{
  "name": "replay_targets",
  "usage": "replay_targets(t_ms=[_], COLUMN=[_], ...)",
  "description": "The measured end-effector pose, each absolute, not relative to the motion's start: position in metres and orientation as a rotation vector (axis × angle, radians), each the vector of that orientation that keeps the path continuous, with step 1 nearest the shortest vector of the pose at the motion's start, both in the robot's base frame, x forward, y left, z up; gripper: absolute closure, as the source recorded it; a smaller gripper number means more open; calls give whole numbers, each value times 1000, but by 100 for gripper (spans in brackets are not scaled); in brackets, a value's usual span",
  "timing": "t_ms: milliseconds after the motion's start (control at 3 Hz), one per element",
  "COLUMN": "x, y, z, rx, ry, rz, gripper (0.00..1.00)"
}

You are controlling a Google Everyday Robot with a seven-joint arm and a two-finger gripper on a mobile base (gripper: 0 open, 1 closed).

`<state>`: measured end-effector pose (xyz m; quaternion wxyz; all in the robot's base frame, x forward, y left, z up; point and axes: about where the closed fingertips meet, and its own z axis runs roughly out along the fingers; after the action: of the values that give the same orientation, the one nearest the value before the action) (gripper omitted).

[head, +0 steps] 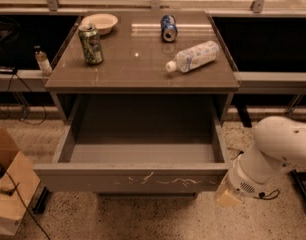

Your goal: Close top drawer

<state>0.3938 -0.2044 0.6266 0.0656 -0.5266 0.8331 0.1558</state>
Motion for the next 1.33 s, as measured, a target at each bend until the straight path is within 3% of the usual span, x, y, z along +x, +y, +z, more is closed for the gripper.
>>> replay_targets(t_ms=[667, 1333], x=[429, 504], y=[-209, -151], z=[620, 628], rx=[-1570, -1650], ry=[2480, 2250], rz=[451, 362], gripper=[100, 100])
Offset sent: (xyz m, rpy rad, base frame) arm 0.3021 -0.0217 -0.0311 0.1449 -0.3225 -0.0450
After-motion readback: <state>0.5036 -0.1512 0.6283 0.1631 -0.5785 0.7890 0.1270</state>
